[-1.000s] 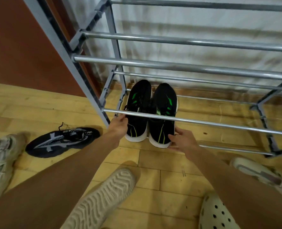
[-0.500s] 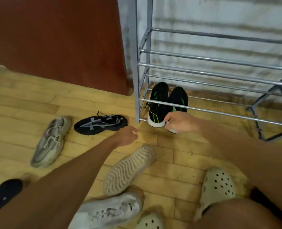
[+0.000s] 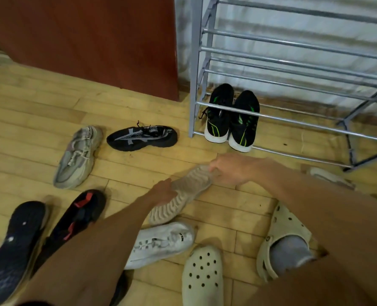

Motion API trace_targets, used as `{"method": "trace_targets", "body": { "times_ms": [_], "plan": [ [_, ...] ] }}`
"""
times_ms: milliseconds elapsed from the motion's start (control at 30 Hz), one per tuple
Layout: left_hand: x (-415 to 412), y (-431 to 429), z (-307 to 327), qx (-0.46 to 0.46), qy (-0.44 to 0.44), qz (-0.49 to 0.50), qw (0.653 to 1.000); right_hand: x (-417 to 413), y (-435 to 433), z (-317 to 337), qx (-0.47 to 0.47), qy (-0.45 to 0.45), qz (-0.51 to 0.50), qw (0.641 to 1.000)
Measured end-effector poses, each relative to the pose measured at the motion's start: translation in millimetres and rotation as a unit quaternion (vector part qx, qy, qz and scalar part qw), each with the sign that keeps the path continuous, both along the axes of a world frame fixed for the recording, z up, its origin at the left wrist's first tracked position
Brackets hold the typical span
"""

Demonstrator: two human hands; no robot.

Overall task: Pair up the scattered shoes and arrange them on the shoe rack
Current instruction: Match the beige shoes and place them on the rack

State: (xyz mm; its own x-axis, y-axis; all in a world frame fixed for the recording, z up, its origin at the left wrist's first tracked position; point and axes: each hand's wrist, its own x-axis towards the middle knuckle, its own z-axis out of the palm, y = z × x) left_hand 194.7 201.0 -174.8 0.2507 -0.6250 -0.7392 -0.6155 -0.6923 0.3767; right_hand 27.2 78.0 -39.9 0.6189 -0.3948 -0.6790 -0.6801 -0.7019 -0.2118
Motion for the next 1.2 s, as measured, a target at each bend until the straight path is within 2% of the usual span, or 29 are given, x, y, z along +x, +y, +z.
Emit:
{"method": "trace_targets", "body": {
  "times_ms": [200,333,467,567,667,767,867,933,1067,1200],
  "plan": [
    [3.0,-32.3,-9.7,-0.017,-0.002,-0.014,1.0,-23.9,-14.7,-15.1,0.033,0.011,-0.02,0.999],
    [-2.4,-41.5,-16.8,-0.006,-0.055,-0.103,0.993,-29.2,-18.6,-28.3,0.043,0.023,-0.01,0.999],
    [-1.7,-50.3,-8.4,-0.003,-0.019,-0.121,0.992,-25.1,-21.5,-25.9,0.049,0.023,-0.023,0.998],
    [-5.6,-46.8,6.6,-0.083,-0.096,-0.181,0.975,-25.4,-20.4,-15.8,0.036,0.038,-0.027,0.998],
    [-2.4,-35.1,38.1,-0.215,-0.204,-0.188,0.936,-25.9,-20.4,-2.6,0.005,0.027,-0.043,0.999],
    [15.2,-29.8,89.7,-0.34,-0.224,-0.195,0.892,-23.1,-19.6,20.2,0.007,-0.05,-0.149,0.988],
    [31.0,-25.4,152.7,-0.446,-0.227,-0.222,0.837,-15.7,-10.7,54.5,0.099,-0.138,-0.284,0.944],
    [36.2,-19.2,195.1,-0.505,-0.242,-0.216,0.8,-9.6,0.1,81.8,0.169,-0.189,-0.34,0.906],
    [35.0,1.4,272.0,-0.59,-0.305,-0.182,0.725,-1.0,26.4,140.0,0.302,-0.311,-0.378,0.818],
    [31.8,26.1,328.4,-0.652,-0.318,-0.137,0.674,-0.5,61.6,189.8,0.404,-0.396,-0.376,0.733]
  ]
}}
